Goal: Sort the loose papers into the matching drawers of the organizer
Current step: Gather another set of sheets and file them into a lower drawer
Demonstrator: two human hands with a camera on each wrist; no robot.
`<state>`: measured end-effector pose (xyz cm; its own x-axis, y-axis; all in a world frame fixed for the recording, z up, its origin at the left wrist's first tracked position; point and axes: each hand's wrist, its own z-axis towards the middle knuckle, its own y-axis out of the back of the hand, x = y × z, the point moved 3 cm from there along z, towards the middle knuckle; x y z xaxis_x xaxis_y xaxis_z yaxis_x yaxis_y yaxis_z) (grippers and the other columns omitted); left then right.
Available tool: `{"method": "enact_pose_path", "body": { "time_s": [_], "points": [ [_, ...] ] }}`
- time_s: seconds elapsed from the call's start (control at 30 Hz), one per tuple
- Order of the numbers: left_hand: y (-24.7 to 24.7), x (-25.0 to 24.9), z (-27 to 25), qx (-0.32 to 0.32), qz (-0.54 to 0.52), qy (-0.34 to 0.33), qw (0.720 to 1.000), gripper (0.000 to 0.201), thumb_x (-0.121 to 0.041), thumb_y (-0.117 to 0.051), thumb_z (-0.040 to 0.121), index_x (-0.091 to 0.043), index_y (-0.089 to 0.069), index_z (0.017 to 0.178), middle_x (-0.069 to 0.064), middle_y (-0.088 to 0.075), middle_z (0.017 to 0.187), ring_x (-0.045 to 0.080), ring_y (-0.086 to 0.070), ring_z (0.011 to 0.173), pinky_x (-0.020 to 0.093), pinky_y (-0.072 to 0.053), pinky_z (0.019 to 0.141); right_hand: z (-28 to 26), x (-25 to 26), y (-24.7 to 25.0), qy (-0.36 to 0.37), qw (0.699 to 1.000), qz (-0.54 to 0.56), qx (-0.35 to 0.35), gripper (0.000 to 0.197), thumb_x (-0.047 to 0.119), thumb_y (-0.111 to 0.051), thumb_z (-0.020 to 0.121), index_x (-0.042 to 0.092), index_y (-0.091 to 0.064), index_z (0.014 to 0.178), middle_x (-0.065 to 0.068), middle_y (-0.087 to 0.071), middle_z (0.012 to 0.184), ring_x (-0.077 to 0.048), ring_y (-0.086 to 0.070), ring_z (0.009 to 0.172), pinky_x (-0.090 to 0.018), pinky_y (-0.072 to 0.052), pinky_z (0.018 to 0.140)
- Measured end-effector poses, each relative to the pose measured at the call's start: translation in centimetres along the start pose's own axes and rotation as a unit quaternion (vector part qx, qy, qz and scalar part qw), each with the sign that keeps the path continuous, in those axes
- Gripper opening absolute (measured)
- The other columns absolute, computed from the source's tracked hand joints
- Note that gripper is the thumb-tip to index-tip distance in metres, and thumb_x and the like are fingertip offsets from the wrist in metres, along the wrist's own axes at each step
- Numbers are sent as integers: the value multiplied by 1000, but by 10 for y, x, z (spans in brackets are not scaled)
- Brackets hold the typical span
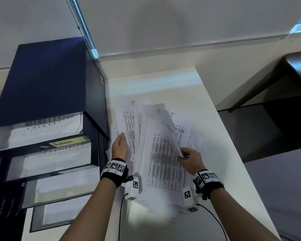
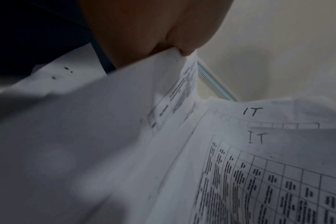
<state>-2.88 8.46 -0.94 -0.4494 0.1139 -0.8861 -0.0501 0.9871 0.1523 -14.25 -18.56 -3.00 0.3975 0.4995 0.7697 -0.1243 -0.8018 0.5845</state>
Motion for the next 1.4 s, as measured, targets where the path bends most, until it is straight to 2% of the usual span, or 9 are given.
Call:
{"method": "enact_pose_path", "body": {
  "time_s": [0.13,0.27,0.4,0.53,0.67,0.87,1.0,1.1,1.4],
  "points": [
    [-5,7,-4,71,77,-6,994,45,-44,-70,87,-11,-62,117,5,-67,116,23,-61,113,35,-44,102,-3,-2,2,-24,1000,-14,11,19,21,-71,88,25,-65,71,-2,-61,76,-24,-59,64,-32,-51,58],
    [-5,29,-7,86,153,48,983,108,-59,-94,42,-13,-54,131,2,-63,127,23,-58,121,44,-45,107,0,7,5,-86,994,64,24,29,30,-72,88,1,-70,83,-12,-66,69,-19,-58,56,-34,-54,54],
    [-7,8,-15,77,117,30,990,52,-17,-85,75,-9,-60,119,4,-67,115,25,-63,110,35,-48,97,8,41,24,-38,994,107,0,37,38,-73,86,1,-71,81,-19,-65,66,-20,-56,57,-37,-53,53],
    [-1,-40,-17,73,71,-35,994,80,-47,-89,63,-9,-58,126,2,-68,119,20,-65,109,39,-52,97,7,89,52,55,979,173,-91,25,27,-77,84,2,-72,87,-14,-71,73,-12,-65,63,-30,-57,57],
    [6,-80,-31,108,55,-112,986,40,-17,-85,74,-15,-65,109,-3,-72,103,5,-68,94,24,-54,86,3,109,63,109,972,173,-115,25,23,-81,79,10,-71,98,2,-73,86,-6,-71,78,-20,-58,66],
    [9,-73,-44,104,104,-144,979,47,-31,-91,65,-7,-72,100,2,-76,95,13,-72,90,34,-59,82,1,78,44,77,990,93,-76,59,45,-86,64,19,-68,114,2,-71,106,-12,-67,98,-27,-56,85],
    [1,-75,-57,115,106,-158,975,44,-30,-87,71,-5,-71,104,11,-75,94,13,-71,84,37,-61,75,-3,84,42,53,990,78,-102,35,31,-77,82,10,-69,109,-2,-71,99,-20,-67,95,-23,-51,76],
    [-2,-85,-72,142,125,-177,966,30,-16,-86,73,-22,-70,98,1,-74,94,7,-70,85,29,-59,78,-8,98,48,42,988,118,-93,16,29,-72,88,16,-69,95,0,-69,90,-21,-68,90,-30,-55,80],
    [13,-74,-104,154,92,-196,964,36,-12,-81,79,-17,-61,109,-4,-70,99,16,-68,94,22,-57,81,-49,87,42,42,978,202,-25,19,24,-79,81,23,-72,98,5,-75,96,-14,-72,92,-36,-59,80]
  ]
}}
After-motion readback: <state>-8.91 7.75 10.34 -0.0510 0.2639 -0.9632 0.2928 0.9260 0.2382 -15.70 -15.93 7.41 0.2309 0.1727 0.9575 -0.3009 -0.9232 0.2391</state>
